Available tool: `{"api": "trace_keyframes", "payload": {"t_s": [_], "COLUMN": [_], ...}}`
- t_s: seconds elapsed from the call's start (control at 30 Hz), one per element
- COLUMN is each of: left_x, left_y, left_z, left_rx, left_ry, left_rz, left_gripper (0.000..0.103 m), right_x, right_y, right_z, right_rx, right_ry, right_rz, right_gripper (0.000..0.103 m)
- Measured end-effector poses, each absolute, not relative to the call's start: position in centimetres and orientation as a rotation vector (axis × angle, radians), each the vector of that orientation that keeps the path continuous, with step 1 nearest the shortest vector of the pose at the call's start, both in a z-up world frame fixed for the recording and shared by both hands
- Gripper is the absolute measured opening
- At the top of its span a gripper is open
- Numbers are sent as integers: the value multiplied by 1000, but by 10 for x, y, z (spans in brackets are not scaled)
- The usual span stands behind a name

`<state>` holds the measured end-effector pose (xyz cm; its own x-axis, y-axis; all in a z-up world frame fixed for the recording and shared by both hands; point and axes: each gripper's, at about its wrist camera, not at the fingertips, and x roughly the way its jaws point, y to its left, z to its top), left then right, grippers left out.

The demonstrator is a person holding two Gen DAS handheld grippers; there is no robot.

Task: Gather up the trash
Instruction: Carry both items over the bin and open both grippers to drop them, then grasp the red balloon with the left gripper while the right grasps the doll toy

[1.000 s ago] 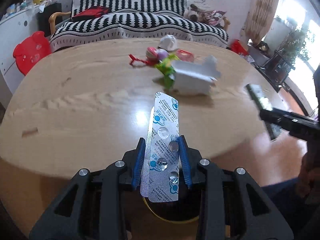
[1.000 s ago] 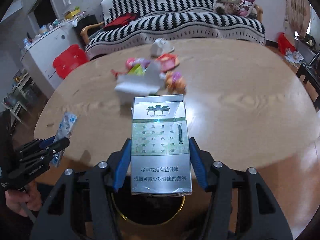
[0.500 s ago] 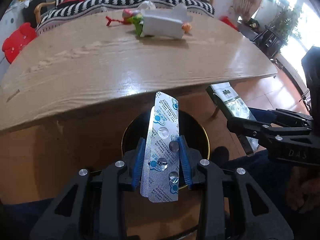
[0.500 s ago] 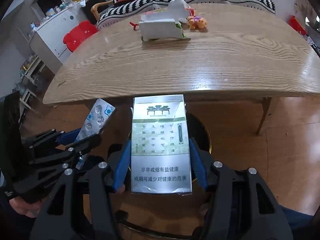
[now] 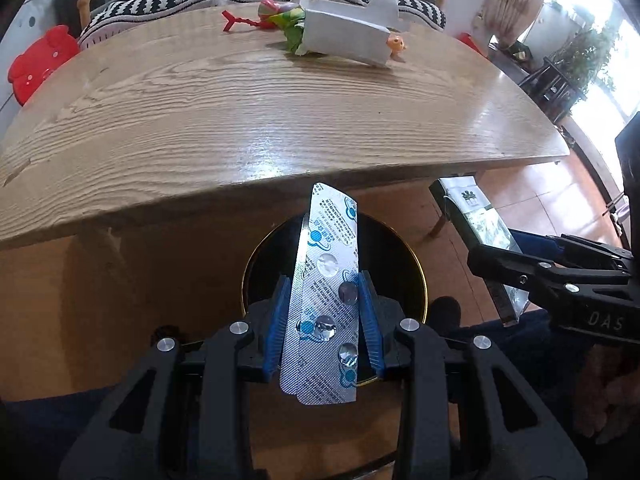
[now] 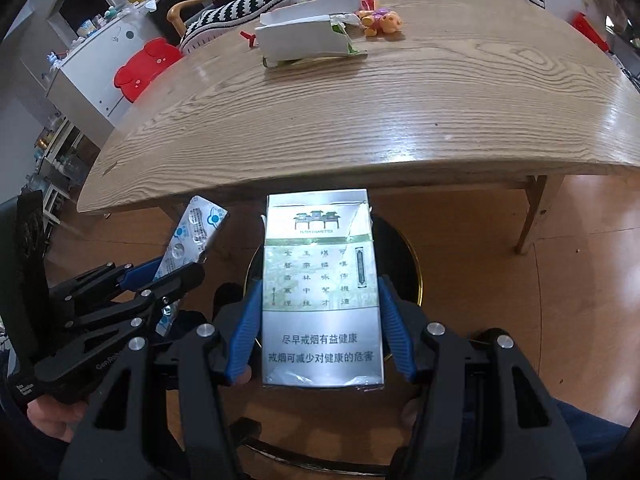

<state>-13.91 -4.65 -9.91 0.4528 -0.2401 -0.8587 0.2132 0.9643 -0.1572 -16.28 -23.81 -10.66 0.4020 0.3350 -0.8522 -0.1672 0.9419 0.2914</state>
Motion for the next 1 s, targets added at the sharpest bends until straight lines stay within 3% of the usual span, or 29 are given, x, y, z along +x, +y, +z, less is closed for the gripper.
{"api": "trace_keyframes", "payload": {"t_s": [0.27,0.3,0.37,0.4,1.0], "left_x": [-140,-141,-141,-141,-143], "left_y": [-48,-49,-50,-51,-52], "left_z": [-100,-101,-100,-99,-98], "left_rx": [-32,-30,-24,-21,-15], "left_ry": [1070,1072,1067,1060,1053], "left_rz": [-275,-274,-273,-269,-263], "left_gripper": [35,37,62,66,70], "right_x": [-160,-160,-159,-160,-158], "right_y": [-240,-242,-244,-244,-247], "right_z": [-107,-106,-104,-103,-103], "right_rx": [183,192,206,209,226], "right_ry": [1115,1114,1100,1091,1091], "right_rz": [314,314,314,316,310], "right_gripper": [57,63,79,80,83]}}
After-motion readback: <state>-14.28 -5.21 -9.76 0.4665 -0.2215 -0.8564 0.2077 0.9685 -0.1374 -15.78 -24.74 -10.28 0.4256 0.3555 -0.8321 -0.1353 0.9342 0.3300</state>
